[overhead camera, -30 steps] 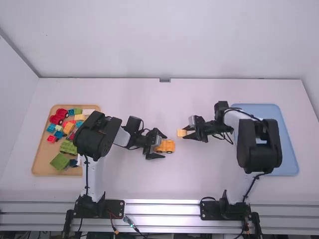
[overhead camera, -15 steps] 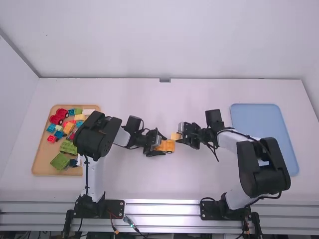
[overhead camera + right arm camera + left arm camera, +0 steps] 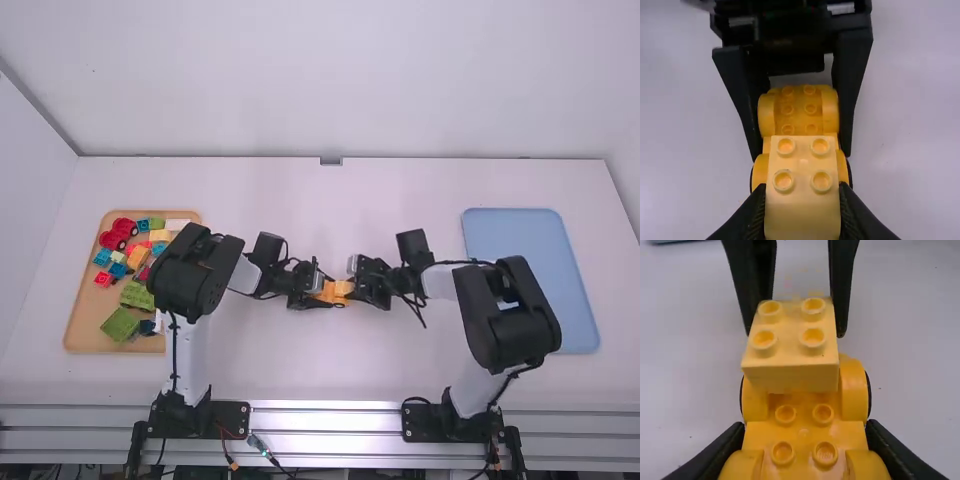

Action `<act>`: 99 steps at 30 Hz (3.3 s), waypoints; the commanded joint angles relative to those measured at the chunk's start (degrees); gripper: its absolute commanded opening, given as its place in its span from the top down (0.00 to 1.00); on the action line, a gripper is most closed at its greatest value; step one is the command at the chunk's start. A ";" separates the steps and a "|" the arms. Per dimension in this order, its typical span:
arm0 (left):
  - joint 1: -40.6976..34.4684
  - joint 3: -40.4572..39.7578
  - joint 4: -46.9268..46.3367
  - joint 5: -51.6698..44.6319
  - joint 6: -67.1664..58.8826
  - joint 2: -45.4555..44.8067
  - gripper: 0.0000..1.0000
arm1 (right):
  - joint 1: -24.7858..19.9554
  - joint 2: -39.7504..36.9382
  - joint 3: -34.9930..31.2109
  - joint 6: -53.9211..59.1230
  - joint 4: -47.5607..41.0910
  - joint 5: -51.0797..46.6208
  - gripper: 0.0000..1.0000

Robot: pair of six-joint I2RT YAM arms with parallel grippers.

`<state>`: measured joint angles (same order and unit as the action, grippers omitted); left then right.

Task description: Assemble lego blocks to make yellow taxi

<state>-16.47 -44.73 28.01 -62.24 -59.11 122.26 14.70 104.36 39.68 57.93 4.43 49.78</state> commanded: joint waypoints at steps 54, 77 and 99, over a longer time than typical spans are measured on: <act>-0.09 -0.74 -0.52 0.37 -0.26 0.66 0.46 | 2.49 2.14 1.62 3.43 1.18 -2.45 0.43; -0.11 -0.74 -0.52 0.39 -0.26 0.66 0.48 | 2.49 -0.22 1.66 5.33 3.08 9.27 0.82; -0.11 -0.74 -0.52 0.42 -0.26 0.66 0.50 | 2.62 2.34 1.66 2.21 4.20 -1.70 1.00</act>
<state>-16.45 -44.73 27.75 -62.11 -58.41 122.26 17.23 105.43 40.56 60.75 8.99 51.83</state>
